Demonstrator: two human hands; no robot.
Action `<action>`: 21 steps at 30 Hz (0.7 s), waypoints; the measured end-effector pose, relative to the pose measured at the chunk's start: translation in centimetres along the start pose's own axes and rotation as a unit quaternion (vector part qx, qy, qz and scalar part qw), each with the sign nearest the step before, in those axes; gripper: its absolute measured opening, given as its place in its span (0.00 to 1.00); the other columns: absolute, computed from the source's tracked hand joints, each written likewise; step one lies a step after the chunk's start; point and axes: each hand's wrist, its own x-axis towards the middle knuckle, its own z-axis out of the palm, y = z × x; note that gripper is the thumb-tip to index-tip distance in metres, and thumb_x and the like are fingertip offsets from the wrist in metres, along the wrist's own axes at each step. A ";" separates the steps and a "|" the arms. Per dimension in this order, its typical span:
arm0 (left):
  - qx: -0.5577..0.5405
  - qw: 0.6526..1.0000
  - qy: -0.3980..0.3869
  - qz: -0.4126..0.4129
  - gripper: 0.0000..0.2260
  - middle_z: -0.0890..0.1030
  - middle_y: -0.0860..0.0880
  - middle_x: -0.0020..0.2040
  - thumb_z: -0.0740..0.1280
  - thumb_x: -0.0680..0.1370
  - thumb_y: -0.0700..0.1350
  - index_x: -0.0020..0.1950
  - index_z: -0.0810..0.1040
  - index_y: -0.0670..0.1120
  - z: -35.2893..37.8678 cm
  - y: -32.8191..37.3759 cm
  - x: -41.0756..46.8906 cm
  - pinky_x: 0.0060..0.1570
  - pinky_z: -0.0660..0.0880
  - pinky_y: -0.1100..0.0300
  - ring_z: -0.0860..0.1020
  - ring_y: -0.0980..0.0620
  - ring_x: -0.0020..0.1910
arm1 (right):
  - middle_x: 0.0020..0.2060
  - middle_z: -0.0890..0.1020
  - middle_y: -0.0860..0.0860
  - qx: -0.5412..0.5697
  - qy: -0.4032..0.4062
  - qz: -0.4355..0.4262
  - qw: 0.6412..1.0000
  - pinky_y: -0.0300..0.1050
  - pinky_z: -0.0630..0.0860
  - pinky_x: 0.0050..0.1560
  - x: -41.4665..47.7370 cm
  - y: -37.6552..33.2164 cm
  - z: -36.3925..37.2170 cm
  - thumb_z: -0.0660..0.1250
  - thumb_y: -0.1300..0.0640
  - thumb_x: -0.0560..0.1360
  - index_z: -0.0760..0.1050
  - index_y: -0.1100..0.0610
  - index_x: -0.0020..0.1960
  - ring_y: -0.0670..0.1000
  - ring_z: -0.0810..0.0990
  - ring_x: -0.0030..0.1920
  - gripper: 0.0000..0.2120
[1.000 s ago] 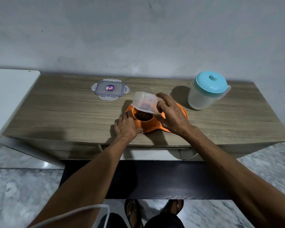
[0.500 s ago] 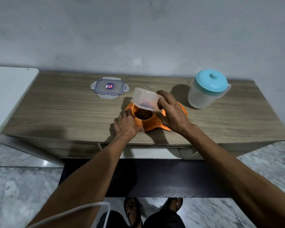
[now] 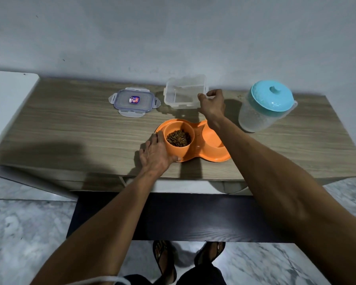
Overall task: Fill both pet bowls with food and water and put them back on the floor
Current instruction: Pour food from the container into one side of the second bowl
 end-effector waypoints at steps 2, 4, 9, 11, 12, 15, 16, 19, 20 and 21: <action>0.005 1.000 0.000 0.001 0.50 0.64 0.46 0.76 0.76 0.66 0.61 0.78 0.52 0.48 0.0 0.1 0.0 0.68 0.66 0.41 0.65 0.42 0.74 | 0.50 0.78 0.55 -0.032 0.006 0.031 0.999 0.57 0.80 0.55 1.3 0.6 0.8 0.68 0.52 0.74 0.70 0.55 0.52 0.57 0.79 0.52 0.10; 0.006 1.000 0.002 0.003 0.50 0.63 0.46 0.76 0.76 0.66 0.61 0.79 0.52 0.49 0.0 0.1 0.0 0.67 0.66 0.41 0.64 0.42 0.74 | 0.52 0.78 0.56 -0.038 0.001 0.054 0.998 0.56 0.81 0.53 2.2 0.9 1.5 0.67 0.53 0.75 0.72 0.56 0.52 0.57 0.79 0.51 0.10; 0.011 1.000 0.009 0.005 0.47 0.64 0.46 0.76 0.75 0.67 0.60 0.78 0.54 0.48 0.2 -0.2 0.2 0.66 0.66 0.42 0.65 0.42 0.73 | 0.51 0.76 0.57 -0.058 -0.002 0.096 0.994 0.53 0.84 0.47 2.8 0.9 2.5 0.66 0.58 0.77 0.75 0.62 0.59 0.57 0.80 0.46 0.13; 0.010 1.000 0.011 0.008 0.47 0.64 0.46 0.76 0.75 0.67 0.60 0.78 0.54 0.48 0.3 -0.3 0.2 0.66 0.67 0.42 0.65 0.42 0.73 | 0.49 0.75 0.56 -0.057 -0.008 0.114 0.992 0.54 0.84 0.45 2.7 0.8 2.7 0.67 0.60 0.77 0.76 0.66 0.60 0.57 0.81 0.41 0.14; 0.010 1.000 0.009 0.009 0.47 0.64 0.46 0.76 0.75 0.67 0.60 0.78 0.54 0.48 0.4 -0.3 0.3 0.67 0.67 0.42 0.65 0.42 0.73 | 0.48 0.75 0.56 -0.062 -0.015 0.120 0.991 0.54 0.84 0.45 2.7 0.7 2.7 0.68 0.60 0.77 0.77 0.67 0.60 0.57 0.81 0.39 0.14; 0.013 1.000 0.006 0.009 0.48 0.64 0.46 0.76 0.75 0.67 0.60 0.78 0.53 0.48 0.4 -0.3 0.4 0.66 0.67 0.41 0.65 0.42 0.73 | 0.47 0.77 0.57 -0.070 -0.029 0.131 0.989 0.53 0.84 0.46 2.4 0.3 2.5 0.70 0.59 0.76 0.78 0.67 0.58 0.56 0.82 0.36 0.14; 0.013 1.000 0.003 0.008 0.48 0.63 0.46 0.76 0.75 0.67 0.61 0.78 0.52 0.48 0.4 -0.4 0.4 0.67 0.66 0.41 0.65 0.41 0.73 | 0.47 0.79 0.57 -0.076 -0.027 0.132 0.988 0.53 0.84 0.47 2.3 0.2 2.3 0.70 0.59 0.76 0.78 0.67 0.57 0.57 0.84 0.40 0.14; 0.013 1.000 -0.005 0.009 0.50 0.62 0.46 0.77 0.75 0.67 0.62 0.79 0.50 0.48 0.3 -0.3 0.2 0.67 0.66 0.40 0.64 0.41 0.73 | 0.51 0.83 0.58 -0.098 0.006 0.116 0.988 0.50 0.83 0.49 2.0 0.3 1.2 0.68 0.57 0.75 0.80 0.66 0.55 0.59 0.84 0.49 0.14; 0.013 1.000 -0.008 0.011 0.51 0.61 0.46 0.77 0.75 0.67 0.63 0.79 0.50 0.48 0.3 -0.3 0.1 0.67 0.66 0.40 0.64 0.41 0.73 | 0.50 0.83 0.58 -0.106 0.016 0.101 0.989 0.48 0.81 0.50 1.7 0.4 0.6 0.66 0.57 0.76 0.81 0.65 0.53 0.58 0.82 0.51 0.13; 0.011 1.000 -0.009 0.013 0.51 0.61 0.45 0.77 0.75 0.67 0.63 0.79 0.49 0.48 0.2 -0.3 -0.1 0.67 0.66 0.40 0.64 0.40 0.73 | 0.48 0.83 0.58 -0.114 0.027 0.078 0.990 0.47 0.79 0.50 1.4 0.4 -0.1 0.64 0.57 0.76 0.81 0.65 0.50 0.57 0.81 0.50 0.12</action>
